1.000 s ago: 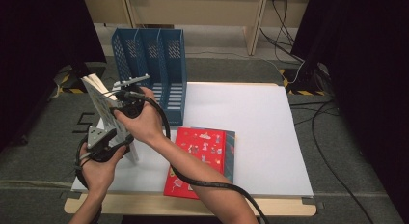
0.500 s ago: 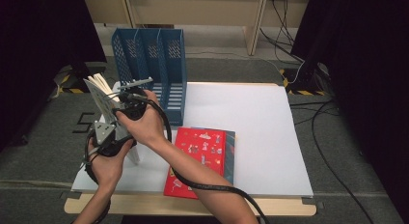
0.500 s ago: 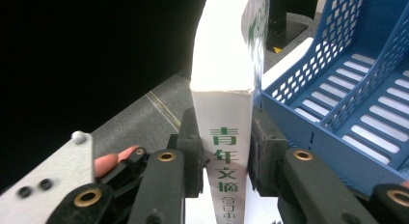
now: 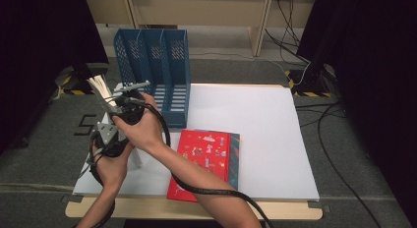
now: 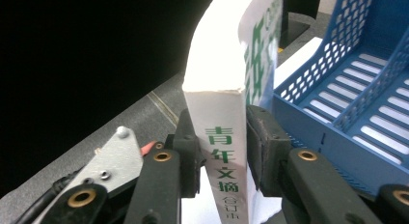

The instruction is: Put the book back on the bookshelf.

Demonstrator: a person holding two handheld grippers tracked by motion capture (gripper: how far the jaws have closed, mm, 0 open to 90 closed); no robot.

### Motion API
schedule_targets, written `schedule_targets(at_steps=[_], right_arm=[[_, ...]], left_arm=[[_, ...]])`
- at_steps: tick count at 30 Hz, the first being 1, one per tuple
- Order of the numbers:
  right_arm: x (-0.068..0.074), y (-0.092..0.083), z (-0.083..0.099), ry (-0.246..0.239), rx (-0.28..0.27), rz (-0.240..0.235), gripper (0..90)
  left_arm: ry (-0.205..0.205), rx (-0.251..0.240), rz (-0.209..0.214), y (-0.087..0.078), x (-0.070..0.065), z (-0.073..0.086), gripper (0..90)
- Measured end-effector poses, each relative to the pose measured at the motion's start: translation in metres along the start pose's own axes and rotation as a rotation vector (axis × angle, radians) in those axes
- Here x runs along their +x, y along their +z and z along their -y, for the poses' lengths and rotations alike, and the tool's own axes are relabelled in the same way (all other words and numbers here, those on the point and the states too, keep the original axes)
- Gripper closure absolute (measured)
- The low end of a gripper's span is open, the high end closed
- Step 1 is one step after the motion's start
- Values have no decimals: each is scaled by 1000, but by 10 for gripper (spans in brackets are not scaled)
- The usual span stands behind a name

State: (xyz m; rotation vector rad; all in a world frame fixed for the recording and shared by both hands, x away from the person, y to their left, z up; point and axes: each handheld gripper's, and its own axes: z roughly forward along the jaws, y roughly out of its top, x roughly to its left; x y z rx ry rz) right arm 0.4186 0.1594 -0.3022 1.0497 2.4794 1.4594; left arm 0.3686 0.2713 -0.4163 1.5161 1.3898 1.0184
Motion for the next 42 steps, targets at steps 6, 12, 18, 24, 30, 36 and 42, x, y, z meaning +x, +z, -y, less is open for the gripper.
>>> schedule_targets(at_steps=[6,12,18,24,30,36,42], right_arm=[[4,2,-1,-13,-2,-9,671],[8,5,0,-10,11,-24,618],[16,2,-4,-11,12,-116,620],[20,-23,-11,-42,-37,-152,578],[-21,-47,-2,-3,-39,-82,562],[-77,-78,21,99,-1,23,518],[-119,-103,50,108,94,160,492]], left_arm=[[-22,-5,9,-4,3,1,342],[-12,11,6,-12,4,4,531],[-38,23,25,-20,24,6,725],[-53,-24,26,-30,42,13,729],[-36,-53,25,-42,58,23,728],[-21,-55,9,-50,65,30,726],[-32,-60,0,-57,71,37,726]])
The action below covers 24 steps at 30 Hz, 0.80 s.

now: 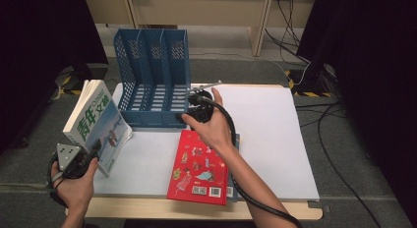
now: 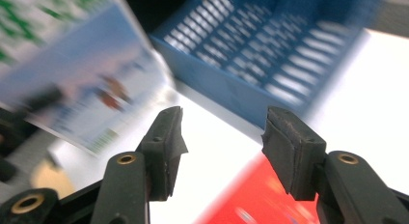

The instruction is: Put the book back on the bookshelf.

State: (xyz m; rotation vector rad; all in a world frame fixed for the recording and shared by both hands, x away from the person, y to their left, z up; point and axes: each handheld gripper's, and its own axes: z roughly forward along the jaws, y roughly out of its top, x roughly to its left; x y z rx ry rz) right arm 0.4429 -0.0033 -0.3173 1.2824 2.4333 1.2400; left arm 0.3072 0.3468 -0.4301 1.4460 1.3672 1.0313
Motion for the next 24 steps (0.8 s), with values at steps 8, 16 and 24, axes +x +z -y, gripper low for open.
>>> schedule_targets(at_steps=[8,16,24], right_arm=[[-42,-7,34,26,72,105,491],[-75,-13,68,114,79,136,509],[-94,-26,92,178,46,148,525]], left_arm=[[-1,-15,-5,0,3,2,717],[-14,-23,-2,0,6,2,706],[-15,-118,-12,1,11,-21,663]])
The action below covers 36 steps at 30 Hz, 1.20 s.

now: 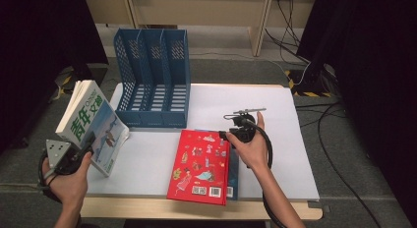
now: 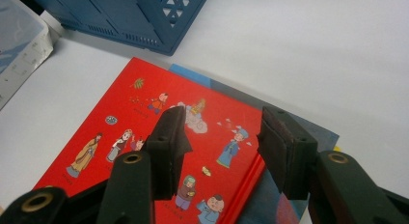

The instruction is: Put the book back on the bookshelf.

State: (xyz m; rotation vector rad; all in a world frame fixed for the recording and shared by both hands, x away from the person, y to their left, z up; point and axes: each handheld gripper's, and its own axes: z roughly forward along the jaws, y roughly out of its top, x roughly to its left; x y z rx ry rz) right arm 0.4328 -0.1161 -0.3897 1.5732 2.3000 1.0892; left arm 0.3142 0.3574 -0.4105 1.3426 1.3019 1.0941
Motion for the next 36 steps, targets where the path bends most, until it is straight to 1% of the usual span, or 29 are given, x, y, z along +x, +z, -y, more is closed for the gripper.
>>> schedule_targets(at_steps=[2,4,5,8,9,12,14,17,21,22,23,24,29,31,36], right_arm=[[-2,-3,1,9,-6,-3,526],[-3,-4,2,13,-14,-8,526],[-4,-5,2,16,-15,-9,526],[-4,-7,3,19,-19,-10,526],[-4,-8,4,22,-22,-14,526],[-5,-8,5,22,-25,-17,527],[-6,-8,6,24,-27,-15,526],[-8,-8,8,33,-32,-16,526],[-11,-7,12,46,-26,-13,524],[-13,-6,13,44,-29,-14,524],[-14,-6,15,57,-27,-14,525],[-16,-6,16,59,-29,-14,526],[-20,-6,22,76,-31,-11,526],[-24,-6,27,96,-41,-11,526],[-31,-6,32,118,-62,-13,526]], left_arm=[[5,-26,-11,1,0,-6,649],[17,-40,-14,3,0,-13,638],[11,-43,-11,4,0,-15,633],[1,-43,-4,7,1,-18,628],[-15,-45,4,9,1,-20,627],[-16,-43,6,11,1,-21,630],[-13,-40,-2,13,1,-21,639],[-24,-38,-9,15,1,-21,670],[-49,-35,-4,16,0,-22,705],[-54,-34,-1,16,0,-22,711],[-63,-32,4,17,-1,-22,718],[-74,-30,12,17,-1,-23,725],[-91,-28,35,18,-3,-23,731],[-86,-27,46,20,-5,-24,732],[-76,-24,56,23,-6,-27,734]])
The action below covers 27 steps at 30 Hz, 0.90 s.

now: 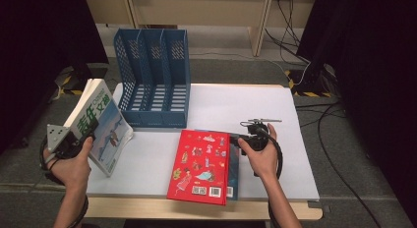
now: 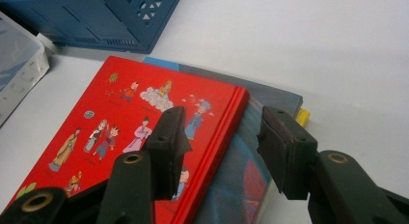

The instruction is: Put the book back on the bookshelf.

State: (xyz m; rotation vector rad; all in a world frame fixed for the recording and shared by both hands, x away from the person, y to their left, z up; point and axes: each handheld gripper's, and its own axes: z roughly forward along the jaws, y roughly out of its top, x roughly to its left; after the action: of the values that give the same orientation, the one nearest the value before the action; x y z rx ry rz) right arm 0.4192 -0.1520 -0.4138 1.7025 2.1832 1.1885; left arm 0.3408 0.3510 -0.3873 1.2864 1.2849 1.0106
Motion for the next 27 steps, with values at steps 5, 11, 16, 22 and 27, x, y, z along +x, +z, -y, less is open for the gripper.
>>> schedule_targets(at_steps=[5,11,16,22,27], right_arm=[[-3,0,3,4,-13,0,526],[-8,-1,7,27,-35,-2,528],[-11,-1,10,39,-47,-6,528],[-14,-2,13,52,-61,-8,529],[-16,-3,14,54,-70,-2,528]], left_arm=[[13,5,2,2,0,-4,736],[18,8,6,3,1,-9,736],[20,1,15,1,0,-15,737],[32,-14,22,1,-3,-24,736],[31,-26,29,1,-5,-32,737]])
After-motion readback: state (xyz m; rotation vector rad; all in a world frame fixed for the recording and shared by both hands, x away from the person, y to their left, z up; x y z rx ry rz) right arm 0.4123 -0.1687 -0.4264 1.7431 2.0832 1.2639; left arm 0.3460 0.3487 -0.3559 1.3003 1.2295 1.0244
